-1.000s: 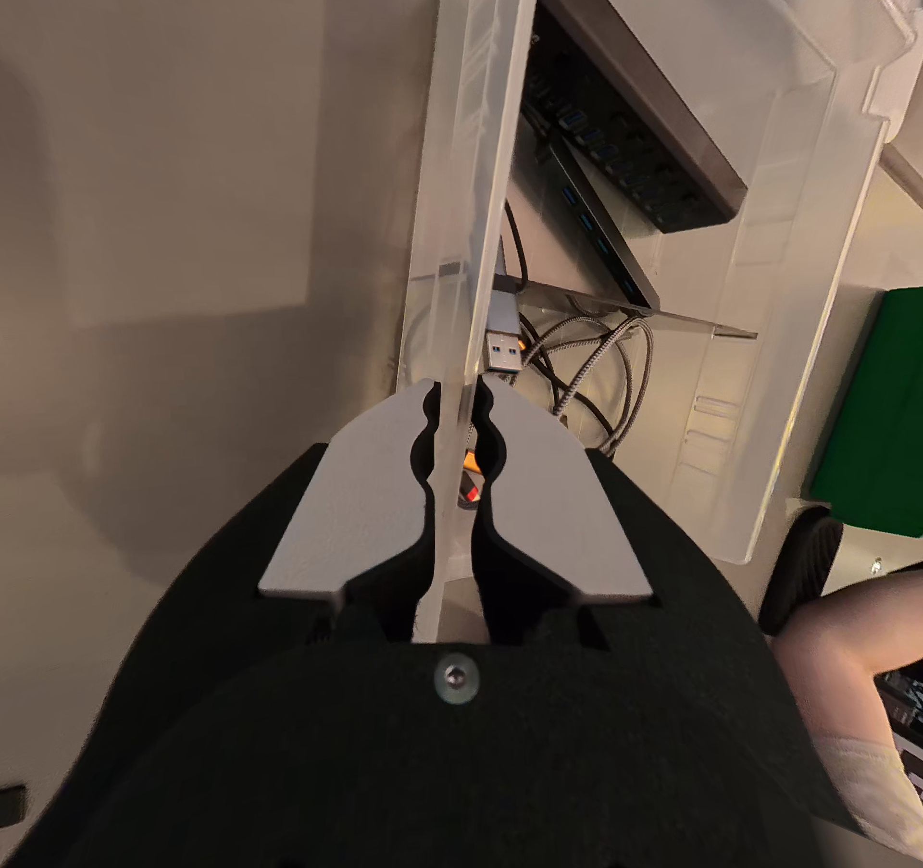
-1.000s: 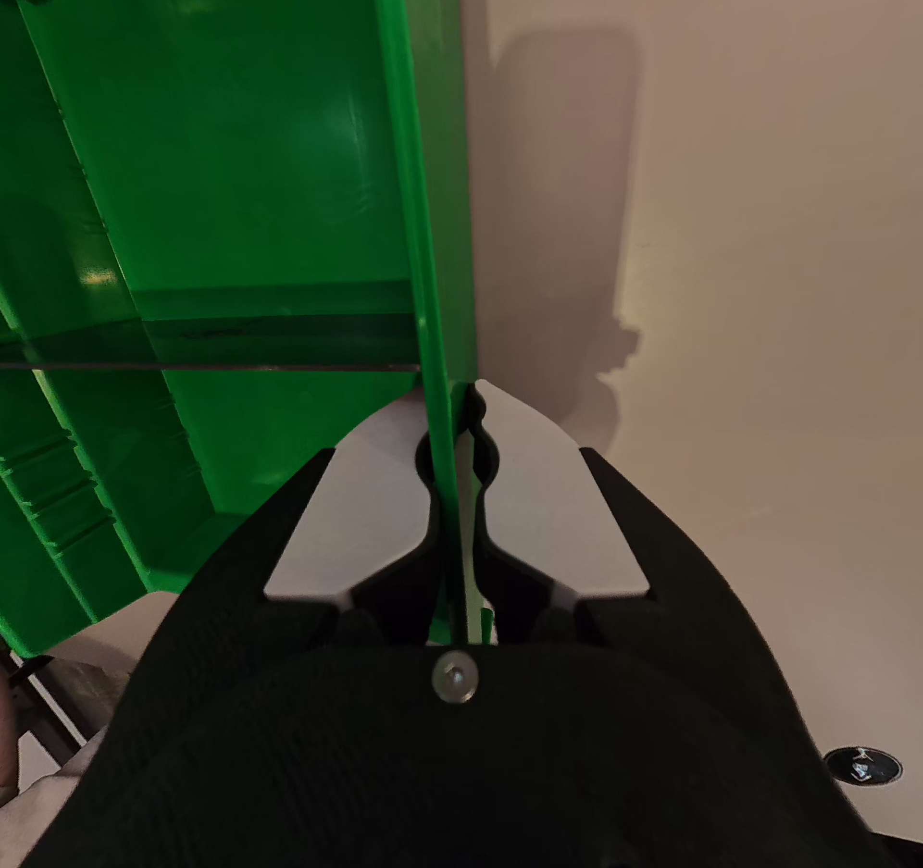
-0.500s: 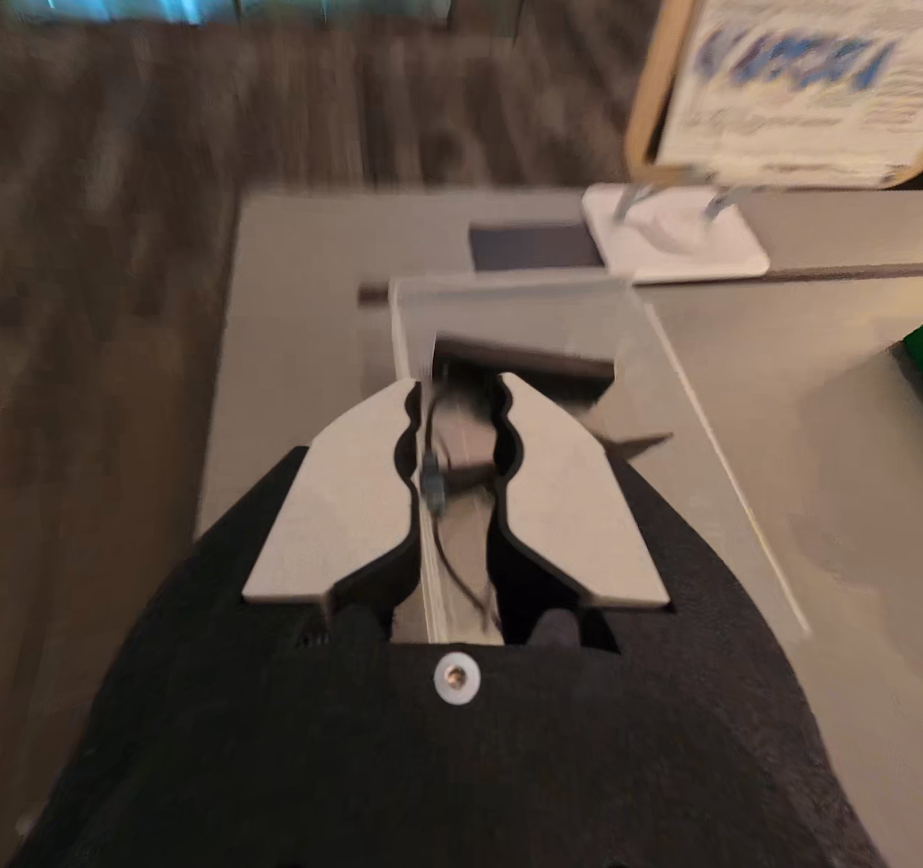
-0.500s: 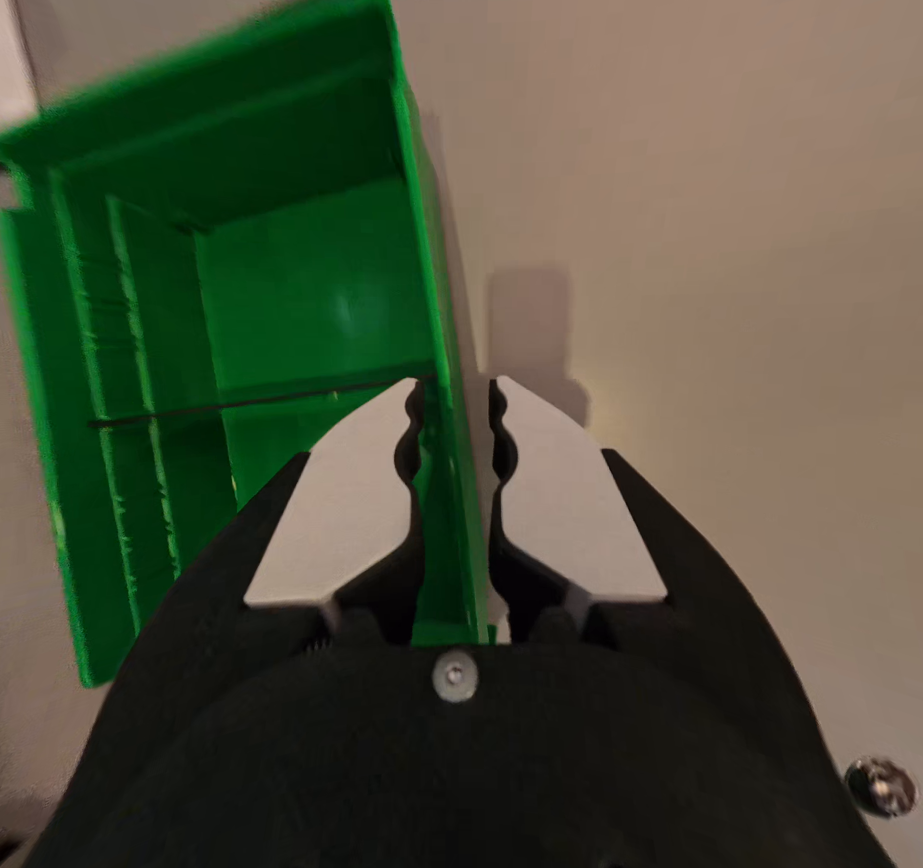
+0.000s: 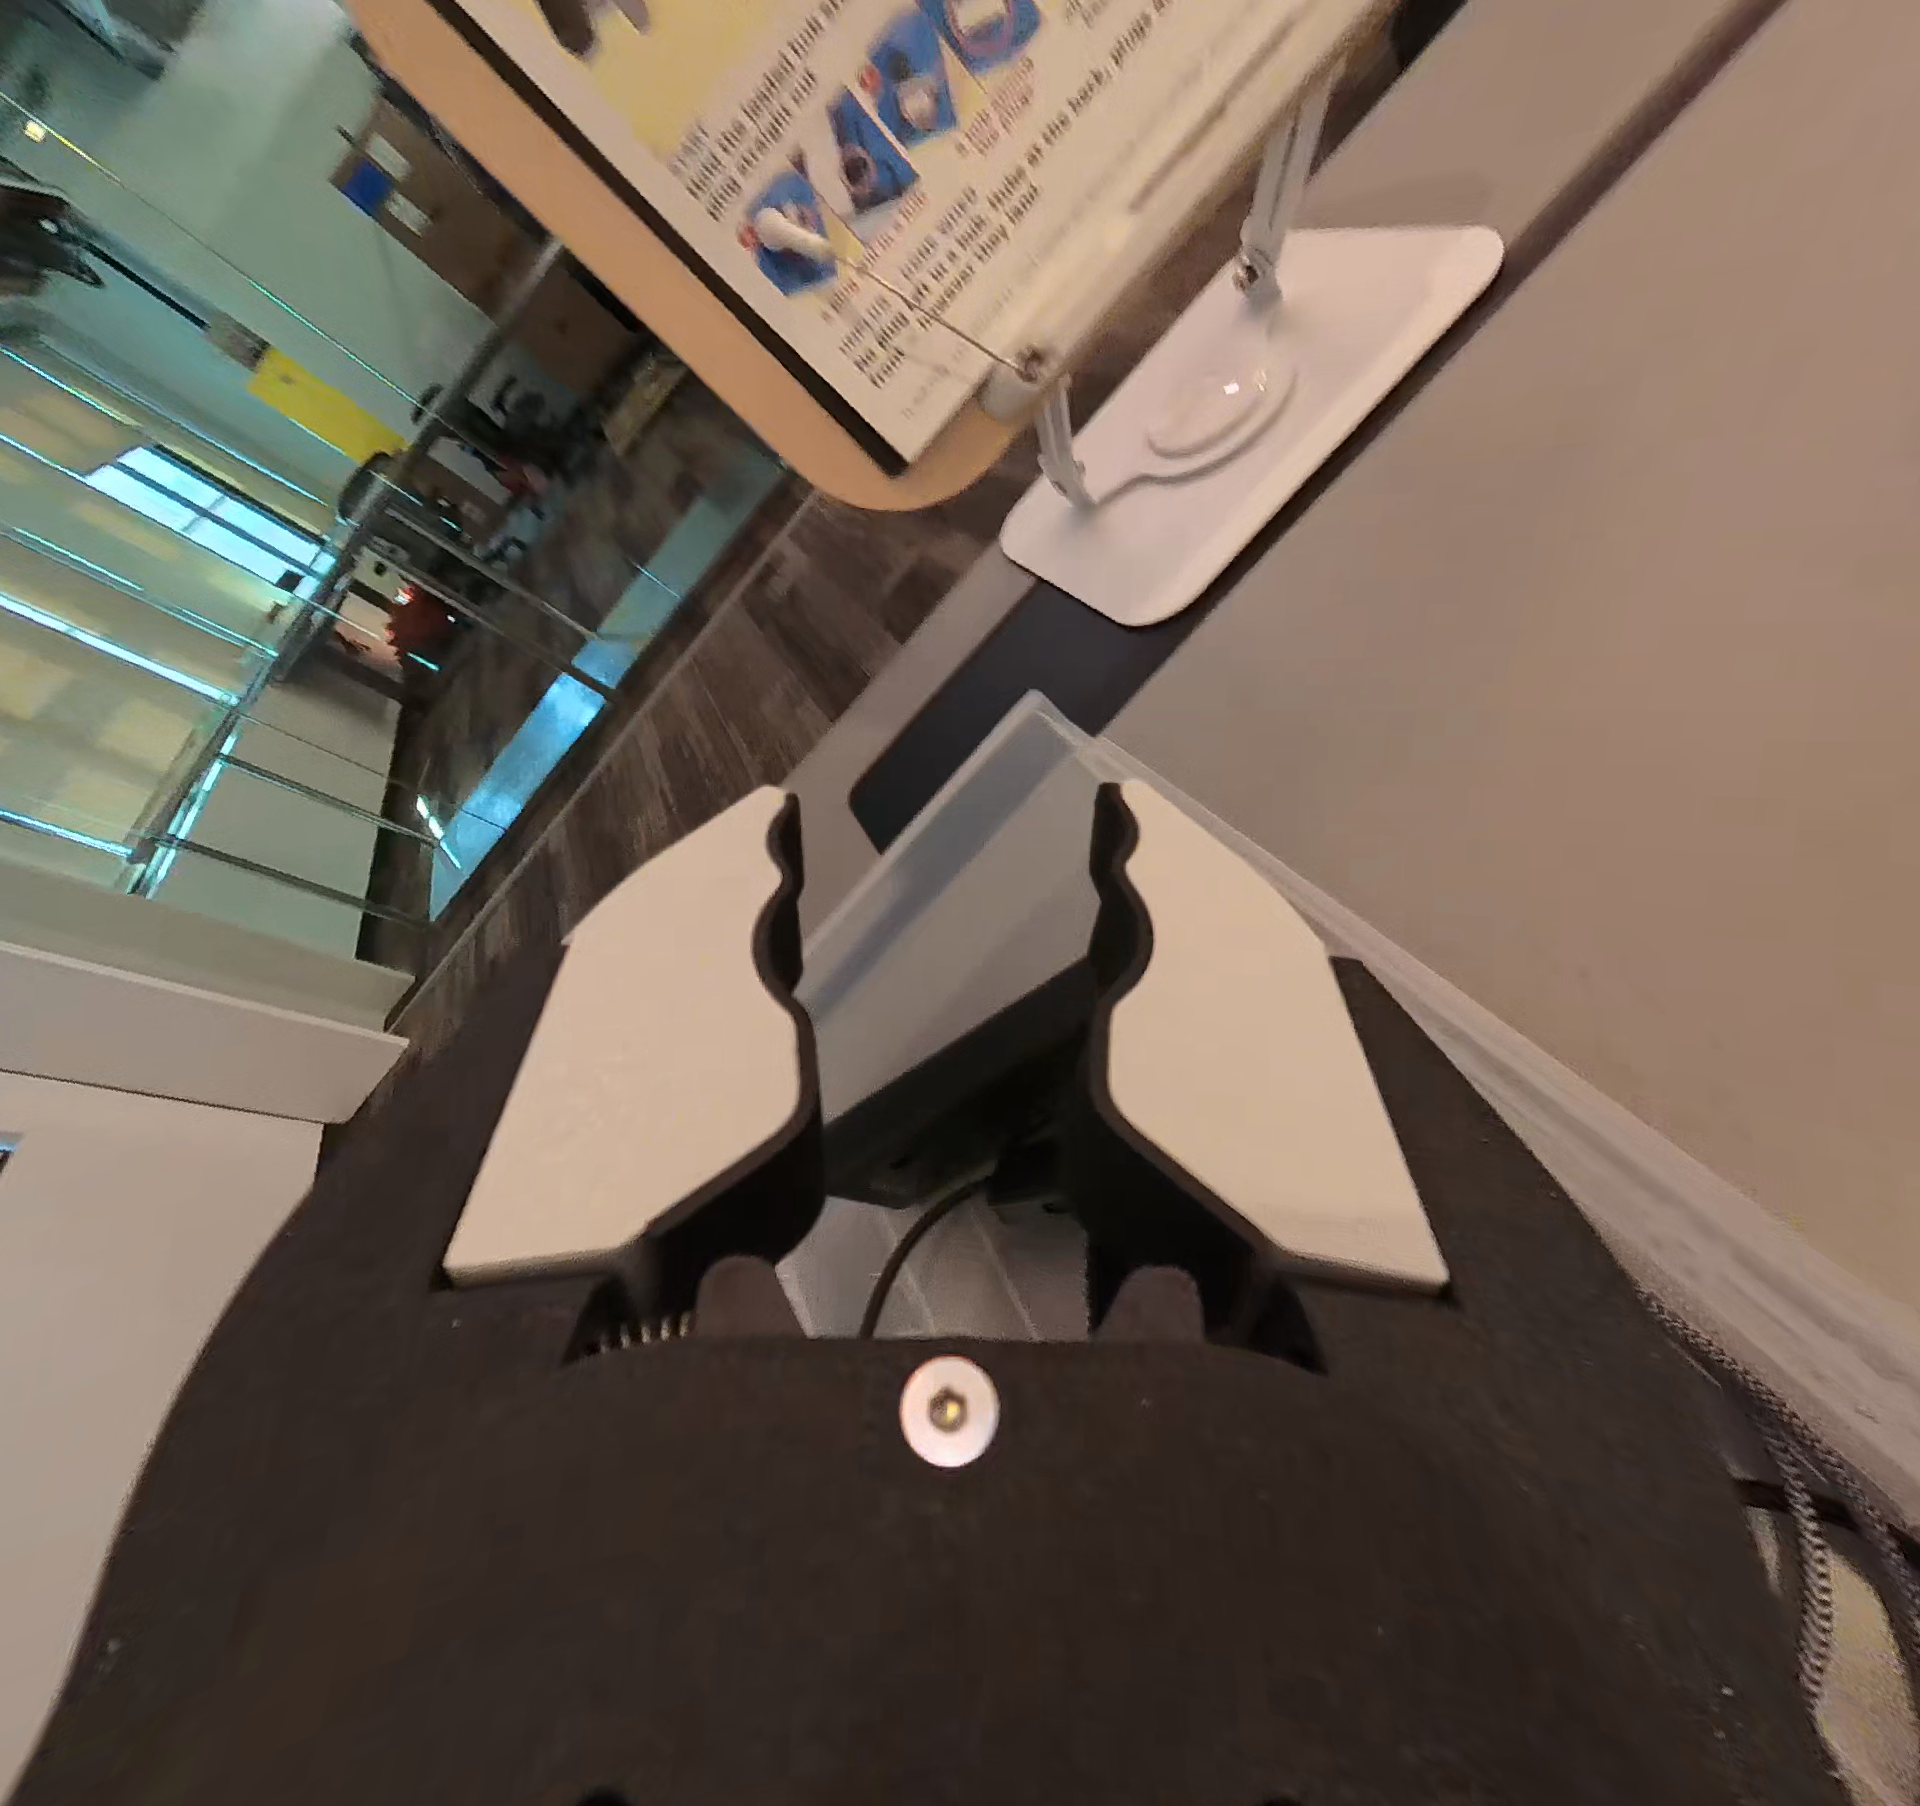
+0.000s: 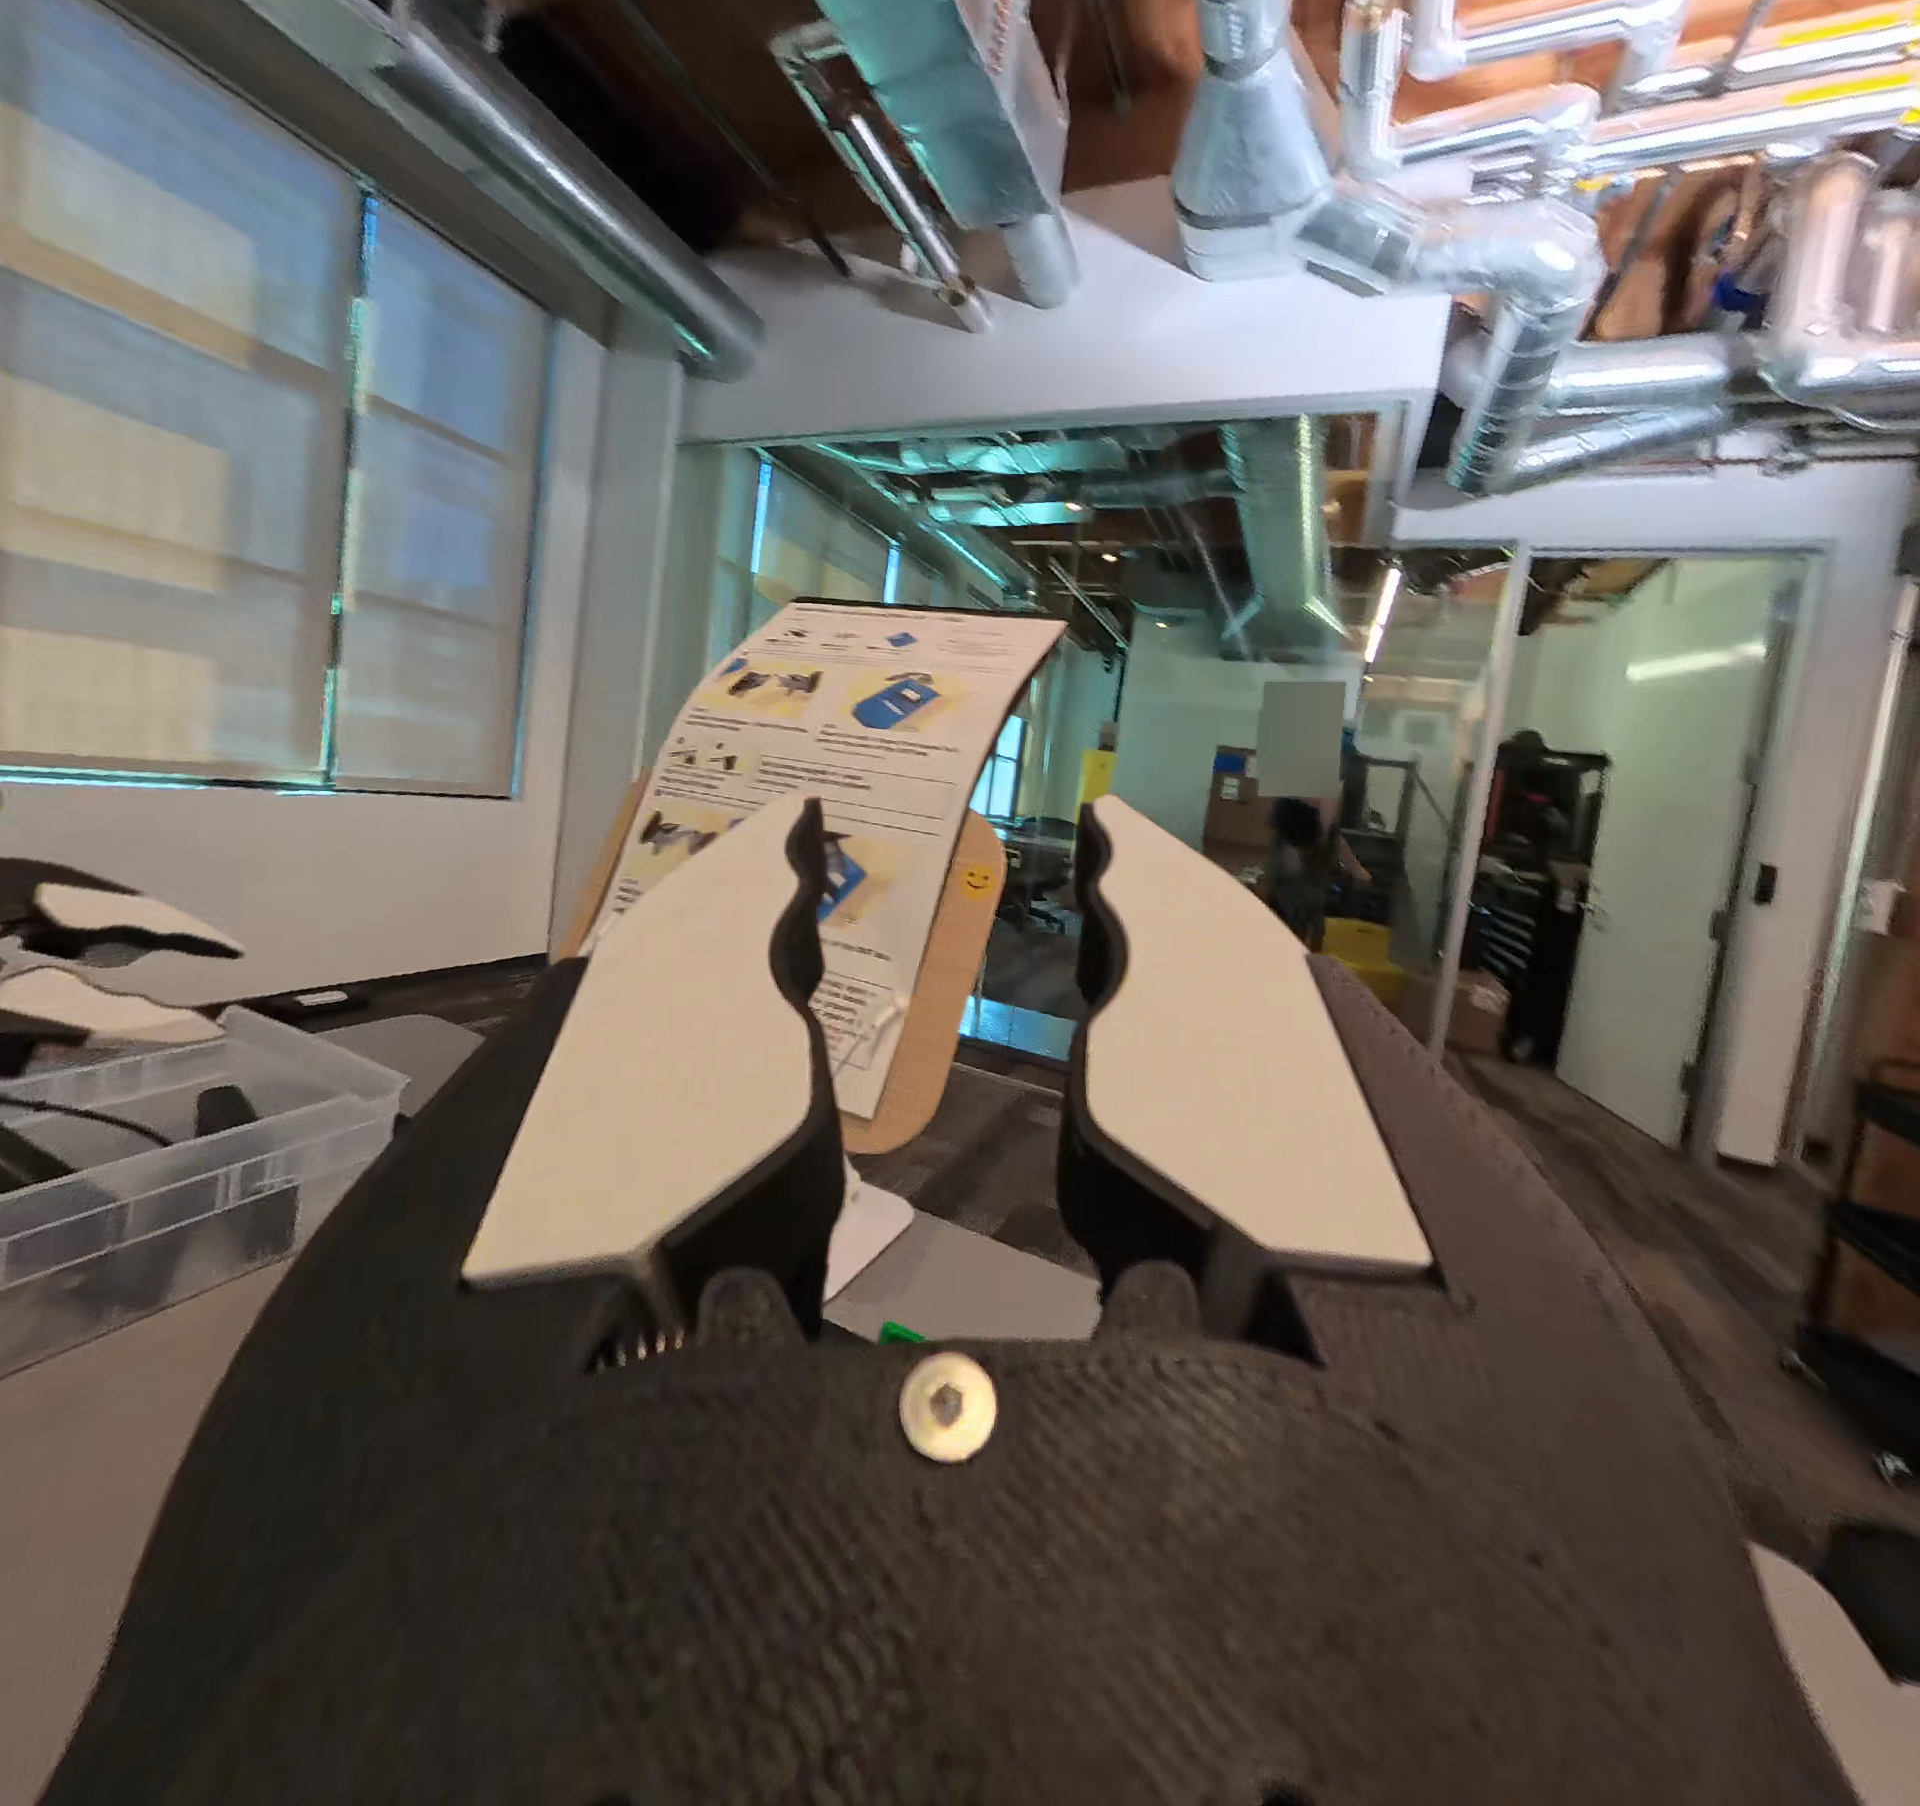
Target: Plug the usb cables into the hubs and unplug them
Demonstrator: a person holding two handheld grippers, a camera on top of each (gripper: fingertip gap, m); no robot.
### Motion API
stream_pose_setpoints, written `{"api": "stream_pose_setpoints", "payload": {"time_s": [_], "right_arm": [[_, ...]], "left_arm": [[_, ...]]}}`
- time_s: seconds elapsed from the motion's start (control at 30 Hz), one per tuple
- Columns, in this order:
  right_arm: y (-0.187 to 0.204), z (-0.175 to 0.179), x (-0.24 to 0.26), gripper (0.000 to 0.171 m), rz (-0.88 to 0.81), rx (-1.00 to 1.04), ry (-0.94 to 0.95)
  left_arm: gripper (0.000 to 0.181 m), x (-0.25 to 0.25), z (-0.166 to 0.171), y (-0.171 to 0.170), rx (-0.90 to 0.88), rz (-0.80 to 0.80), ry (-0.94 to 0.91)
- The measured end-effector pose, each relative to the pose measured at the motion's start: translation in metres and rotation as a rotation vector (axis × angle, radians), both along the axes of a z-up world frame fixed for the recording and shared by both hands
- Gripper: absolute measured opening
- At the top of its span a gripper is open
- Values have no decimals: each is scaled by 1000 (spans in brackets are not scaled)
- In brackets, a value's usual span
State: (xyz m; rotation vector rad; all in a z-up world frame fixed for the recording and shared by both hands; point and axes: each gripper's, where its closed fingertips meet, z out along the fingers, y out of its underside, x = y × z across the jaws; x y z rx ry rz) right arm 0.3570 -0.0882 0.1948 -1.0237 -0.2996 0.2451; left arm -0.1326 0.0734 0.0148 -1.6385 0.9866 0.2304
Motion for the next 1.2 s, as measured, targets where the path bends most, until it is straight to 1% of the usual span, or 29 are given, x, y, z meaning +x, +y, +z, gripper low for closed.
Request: {"api": "stream_pose_setpoints", "payload": {"time_s": [0.1, 0.17, 0.23, 0.3, 0.33, 0.37, 0.43, 0.5, 0.53, 0.57, 0.63, 0.67, 0.73, 0.77, 0.87, 0.93, 1.03, 1.13, 1.2], "right_arm": [[5, -4, -19, 47, 7, -1, -85], [13, -11, -30, 48, -1, -25, -161], [22, -19, -41, 50, 9, -47, -215], [31, -26, -49, 50, 34, -72, -234], [35, -30, -52, 50, 44, -89, -237], [39, -33, -53, 50, 46, -105, -242], [45, -39, -56, 50, 41, -128, -260], [49, -42, -59, 50, 42, -139, -271], [50, -42, -61, 50, 50, -143, -270], [50, -43, -62, 50, 61, -147, -267], [52, -44, -63, 49, 66, -153, -264], [53, -46, -62, 49, 61, -159, -264], [57, -48, -60, 48, 56, -175, -261], [59, -49, -60, 47, 57, -181, -255], [63, -54, -61, 47, 84, -208, -239], [65, -57, -63, 46, 89, -220, -245], [66, -58, -63, 46, 86, -225, -257], [64, -59, -64, 45, 97, -226, -262], [62, -56, -62, 45, 99, -215, -253]], "left_arm": [[49, 11, -11, 4, -16, -30, 21], [48, 10, -22, 11, -59, -61, 121], [54, 1, -40, 23, -154, -92, 283], [62, -13, -67, 29, -310, -114, 440], [68, -19, -80, 31, -381, -127, 492], [71, -25, -92, 31, -448, -144, 552], [69, -36, -110, 38, -503, -169, 667], [59, -44, -131, 41, -582, -195, 742], [61, -50, -140, 44, -616, -194, 789], [59, -53, -147, 47, -636, -194, 814], [54, -52, -160, 46, -699, -232, 823], [45, -49, -162, 45, -710, -260, 824], [48, -49, -162, 46, -709, -284, 819], [43, -49, -163, 44, -736, -287, 797], [40, -50, -163, 44, -721, -287, 791], [38, -51, -161, 42, -741, -261, 781], [30, -52, -154, 41, -685, -251, 740], [30, -50, -142, 39, -637, -236, 645], [29, -51, -133, 37, -607, -212, 616]]}}
